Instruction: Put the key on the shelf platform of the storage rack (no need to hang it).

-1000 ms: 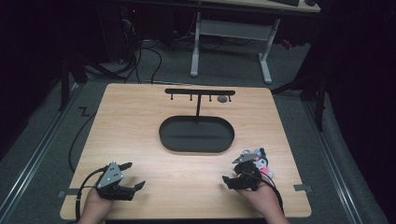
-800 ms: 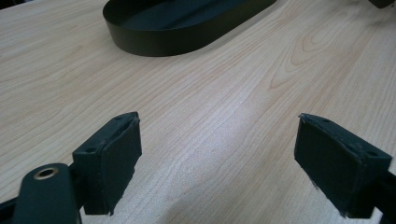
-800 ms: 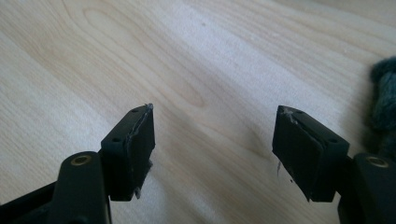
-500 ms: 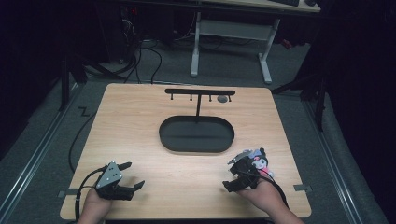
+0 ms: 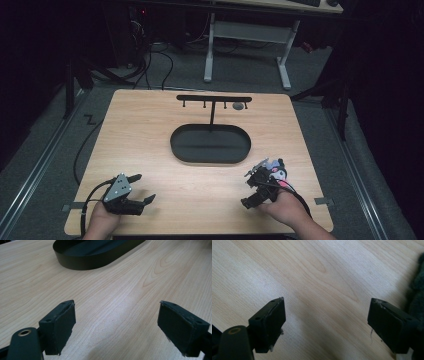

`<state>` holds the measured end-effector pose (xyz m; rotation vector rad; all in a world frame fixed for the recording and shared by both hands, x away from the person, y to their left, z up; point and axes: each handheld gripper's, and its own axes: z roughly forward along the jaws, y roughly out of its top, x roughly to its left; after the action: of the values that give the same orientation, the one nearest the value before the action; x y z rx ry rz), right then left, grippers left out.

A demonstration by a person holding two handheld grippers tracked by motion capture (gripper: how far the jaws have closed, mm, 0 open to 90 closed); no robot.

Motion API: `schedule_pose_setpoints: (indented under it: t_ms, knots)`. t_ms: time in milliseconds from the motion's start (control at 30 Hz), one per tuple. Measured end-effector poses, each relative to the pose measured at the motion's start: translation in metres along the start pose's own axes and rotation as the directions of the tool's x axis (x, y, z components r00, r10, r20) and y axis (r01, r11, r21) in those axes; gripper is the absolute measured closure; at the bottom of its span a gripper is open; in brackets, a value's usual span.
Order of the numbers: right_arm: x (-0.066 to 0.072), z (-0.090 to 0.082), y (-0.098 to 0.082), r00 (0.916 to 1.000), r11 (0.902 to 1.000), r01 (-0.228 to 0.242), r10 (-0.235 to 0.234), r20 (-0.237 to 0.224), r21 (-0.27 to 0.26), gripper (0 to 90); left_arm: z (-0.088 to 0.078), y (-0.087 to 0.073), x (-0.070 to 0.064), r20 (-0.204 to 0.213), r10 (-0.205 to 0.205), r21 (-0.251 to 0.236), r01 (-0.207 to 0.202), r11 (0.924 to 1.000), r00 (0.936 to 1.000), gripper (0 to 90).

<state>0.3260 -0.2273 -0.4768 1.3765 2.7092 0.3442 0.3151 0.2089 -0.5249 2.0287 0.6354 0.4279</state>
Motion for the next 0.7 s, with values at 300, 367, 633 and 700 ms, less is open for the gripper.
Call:
schedule_pose_setpoints:
  t_ms: [300,367,633,700]
  knots:
    - [-0.013,-0.021,-0.001,0.9982,0.9985,-0.055,0.055,-0.025,-0.005,1.7,0.000,0.000,0.000,-0.002,0.001,0.000,-0.001,1.0000,1.0000,15.6]
    - [-0.018,-0.025,-0.002,0.9979,0.9982,-0.060,0.060,-0.023,0.000,0.0,0.000,0.000,0.000,-0.003,0.001,0.001,-0.001,1.0000,1.0000,15.6]
    - [-0.033,-0.044,-0.006,0.9969,0.9968,-0.079,0.078,0.003,0.017,0.0,-0.001,0.000,0.001,-0.006,0.003,0.000,-0.003,1.0000,1.0000,15.6]
    - [-0.036,-0.046,-0.007,0.9966,0.9965,-0.081,0.080,0.016,0.021,0.0,-0.001,0.000,0.001,-0.006,0.003,-0.001,-0.003,1.0000,1.0000,15.6]
